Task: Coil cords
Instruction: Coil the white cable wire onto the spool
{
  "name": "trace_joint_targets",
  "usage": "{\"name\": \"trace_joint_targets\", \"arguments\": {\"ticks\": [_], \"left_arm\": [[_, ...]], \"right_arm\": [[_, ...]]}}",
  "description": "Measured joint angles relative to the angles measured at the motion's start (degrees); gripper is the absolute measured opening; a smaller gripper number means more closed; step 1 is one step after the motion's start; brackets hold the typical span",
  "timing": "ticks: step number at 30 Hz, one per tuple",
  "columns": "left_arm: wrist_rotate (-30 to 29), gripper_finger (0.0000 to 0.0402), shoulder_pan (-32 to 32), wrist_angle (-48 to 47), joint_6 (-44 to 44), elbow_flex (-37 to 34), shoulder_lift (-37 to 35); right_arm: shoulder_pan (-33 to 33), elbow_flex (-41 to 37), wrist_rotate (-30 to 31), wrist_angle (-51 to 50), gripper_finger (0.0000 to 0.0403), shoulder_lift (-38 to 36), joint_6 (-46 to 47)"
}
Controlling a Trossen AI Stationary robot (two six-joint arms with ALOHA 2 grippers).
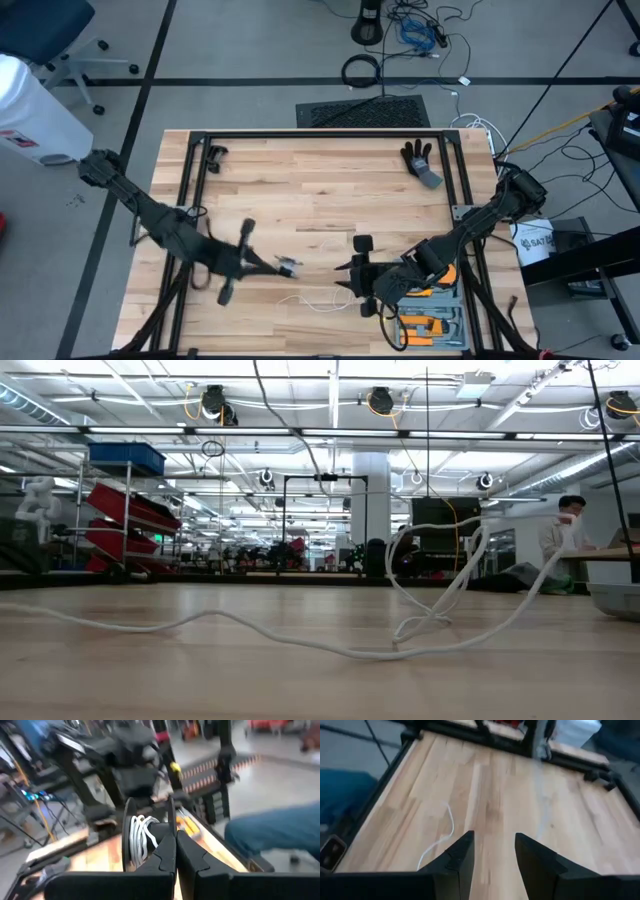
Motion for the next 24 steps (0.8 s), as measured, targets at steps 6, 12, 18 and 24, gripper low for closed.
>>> {"name": "trace_joint_targets", "arguments": {"ticks": [6, 12, 18, 24], "left_arm": [[4.9, 0.0002, 1.4, 9.7, -0.3, -10.2, -8.7], [11.4, 0.0002, 0.7, 9.8, -1.1, -10.5, -9.7], [18.8, 0.0002, 0.6, 9.1, 0.2, -10.6, -9.1], [19.1, 0.0002, 0.6, 8.6, 0.2, -10.6, -9.1]], "right_arm": [[-3.0, -0.9, 0.5, 0.6, 0.0128, 0.6, 0.5], [-7.8, -2.8, -1.9, 5.5, 0.0128, 3.1, -0.1], [-10.1, -3.0, -10.4, 6.4, 0.0128, 6.7, -0.8], [-10.2, -3.0, -13.7, 13.8, 0.0128, 9.6, -5.1]]}}
